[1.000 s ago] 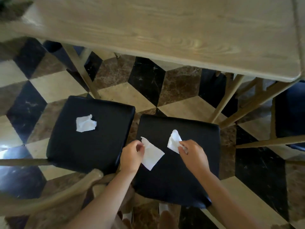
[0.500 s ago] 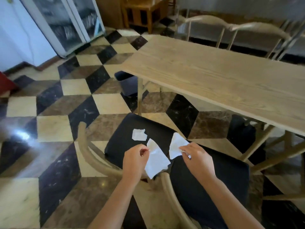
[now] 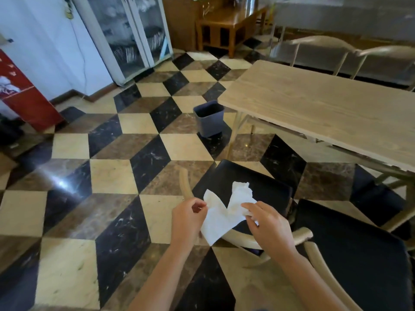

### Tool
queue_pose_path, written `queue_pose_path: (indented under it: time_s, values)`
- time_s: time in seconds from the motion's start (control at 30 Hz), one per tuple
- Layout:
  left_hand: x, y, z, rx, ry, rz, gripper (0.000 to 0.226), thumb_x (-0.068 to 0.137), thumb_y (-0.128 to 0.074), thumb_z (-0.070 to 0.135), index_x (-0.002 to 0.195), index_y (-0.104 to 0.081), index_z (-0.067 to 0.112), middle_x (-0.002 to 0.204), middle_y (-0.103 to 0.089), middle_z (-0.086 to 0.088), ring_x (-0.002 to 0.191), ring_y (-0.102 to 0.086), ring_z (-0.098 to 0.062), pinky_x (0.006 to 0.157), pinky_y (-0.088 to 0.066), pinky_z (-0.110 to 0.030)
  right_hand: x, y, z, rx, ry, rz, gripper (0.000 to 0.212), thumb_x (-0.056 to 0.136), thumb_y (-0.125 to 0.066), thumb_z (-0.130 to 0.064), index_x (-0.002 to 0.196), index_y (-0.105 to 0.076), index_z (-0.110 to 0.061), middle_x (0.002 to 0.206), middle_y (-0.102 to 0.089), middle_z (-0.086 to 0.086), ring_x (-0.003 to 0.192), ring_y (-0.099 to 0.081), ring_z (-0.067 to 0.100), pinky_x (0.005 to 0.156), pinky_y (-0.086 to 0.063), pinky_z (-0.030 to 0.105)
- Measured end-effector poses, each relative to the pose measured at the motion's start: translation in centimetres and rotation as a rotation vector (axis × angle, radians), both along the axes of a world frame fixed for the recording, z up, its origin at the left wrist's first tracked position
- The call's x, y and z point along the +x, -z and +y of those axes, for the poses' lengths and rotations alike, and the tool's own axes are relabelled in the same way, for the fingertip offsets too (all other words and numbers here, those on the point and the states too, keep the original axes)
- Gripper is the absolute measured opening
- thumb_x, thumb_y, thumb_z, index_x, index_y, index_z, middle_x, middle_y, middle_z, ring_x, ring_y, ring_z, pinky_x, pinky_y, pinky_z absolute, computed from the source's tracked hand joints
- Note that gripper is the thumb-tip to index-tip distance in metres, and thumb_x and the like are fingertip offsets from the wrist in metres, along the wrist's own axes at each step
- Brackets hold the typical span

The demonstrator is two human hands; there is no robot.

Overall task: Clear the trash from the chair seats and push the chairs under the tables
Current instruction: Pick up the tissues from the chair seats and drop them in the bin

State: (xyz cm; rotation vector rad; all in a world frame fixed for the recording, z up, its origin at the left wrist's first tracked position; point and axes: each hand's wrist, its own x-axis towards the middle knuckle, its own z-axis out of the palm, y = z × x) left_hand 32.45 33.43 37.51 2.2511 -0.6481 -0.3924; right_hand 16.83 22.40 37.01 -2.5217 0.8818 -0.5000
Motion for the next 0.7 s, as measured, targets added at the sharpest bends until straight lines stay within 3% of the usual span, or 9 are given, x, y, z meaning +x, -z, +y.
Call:
queue_pose_path:
  time_s: [0.17,0.4,0.53,0.6,0.7]
  values:
    - [4.2,0.4,-1.9,-0.027,0.006,0.088,0.009,0.082,-0.070,0.023,0.090,-0.071,0.020,0.084,-0.068,0.007,0.073,-0.058,-0.002,0.063,-0.039,-0.007,4.5,-0.7,-1.4,-0.072,-0.045,-0.054,0.026,0.073,-0.076,-0.001,0.096,-0.072,-0.014,0.084,-0.072,0.001,0.070,-0.067,0.016,0.054,-0.058,0.025]
    - [11.2,1.2,-8.6,-0.021,0.067,0.248,0.007,0.080,-0.069,0.014,0.083,-0.074,0.017,0.074,-0.068,0.009,0.070,-0.062,0.000,0.059,-0.045,-0.006,11.9,-0.2,-6.2,-0.187,-0.108,-0.178,0.034,0.070,-0.076,0.008,0.099,-0.072,-0.009,0.076,-0.067,0.005,0.066,-0.063,0.019,0.046,-0.054,0.035]
    - [15.6,0.4,-12.1,-0.061,0.042,0.500,0.019,0.077,-0.069,0.006,0.069,-0.072,0.023,0.077,-0.073,0.001,0.072,-0.067,-0.014,0.064,-0.056,-0.027,16.9,-0.6,-8.6,-0.129,-0.164,-0.127,0.039,0.065,-0.077,0.010,0.098,-0.073,-0.011,0.075,-0.066,0.007,0.063,-0.062,0.022,0.046,-0.054,0.037]
    - [17.4,0.2,-13.6,-0.109,-0.021,0.632,0.017,0.081,-0.065,0.006,0.073,-0.072,0.020,0.080,-0.073,-0.003,0.073,-0.068,-0.016,0.060,-0.056,-0.025,18.8,-0.6,-10.1,-0.094,-0.196,-0.106,0.040,0.063,-0.078,0.010,0.097,-0.074,-0.011,0.075,-0.066,0.007,0.062,-0.062,0.022,0.046,-0.054,0.037]
    - [19.6,-0.1,-15.2,-0.308,-0.191,0.996,0.017,0.089,-0.057,0.013,0.083,-0.072,0.007,0.085,-0.074,-0.013,0.074,-0.071,-0.020,0.056,-0.055,-0.024,21.2,-0.3,-12.2,-0.080,-0.199,-0.048,0.041,0.064,-0.077,0.012,0.097,-0.074,-0.011,0.076,-0.066,0.009,0.062,-0.061,0.024,0.048,-0.054,0.038]
